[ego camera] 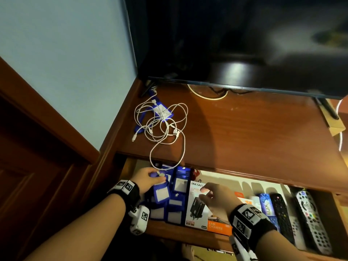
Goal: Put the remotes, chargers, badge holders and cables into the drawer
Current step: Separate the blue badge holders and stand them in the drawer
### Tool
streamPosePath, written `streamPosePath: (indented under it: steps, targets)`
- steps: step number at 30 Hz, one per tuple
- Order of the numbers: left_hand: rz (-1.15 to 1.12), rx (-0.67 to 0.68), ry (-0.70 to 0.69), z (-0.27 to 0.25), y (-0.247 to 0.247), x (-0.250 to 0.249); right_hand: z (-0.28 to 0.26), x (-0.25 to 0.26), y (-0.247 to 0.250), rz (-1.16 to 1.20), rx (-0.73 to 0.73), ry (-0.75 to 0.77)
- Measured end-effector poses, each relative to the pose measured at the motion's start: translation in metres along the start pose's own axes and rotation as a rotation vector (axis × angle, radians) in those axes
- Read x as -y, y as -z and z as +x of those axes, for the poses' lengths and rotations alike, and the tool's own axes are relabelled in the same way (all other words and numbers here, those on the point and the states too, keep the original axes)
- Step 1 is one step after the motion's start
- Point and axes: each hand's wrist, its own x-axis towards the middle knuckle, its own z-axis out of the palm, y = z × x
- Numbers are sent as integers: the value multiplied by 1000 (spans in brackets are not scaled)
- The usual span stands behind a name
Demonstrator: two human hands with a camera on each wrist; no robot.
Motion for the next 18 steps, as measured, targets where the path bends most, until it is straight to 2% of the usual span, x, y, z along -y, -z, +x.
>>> streamPosePath:
  steps: [4, 10, 18]
  targets:
    - [19, -16, 29, 25, -1, 11, -4, 2, 3, 6, 6, 15]
    - [-54, -27, -38, 35, -4, 3, 2, 2, 0, 6, 18, 17]
    - [-39, -115, 23, 47, -9, 7, 9, 4, 0, -6, 0, 5]
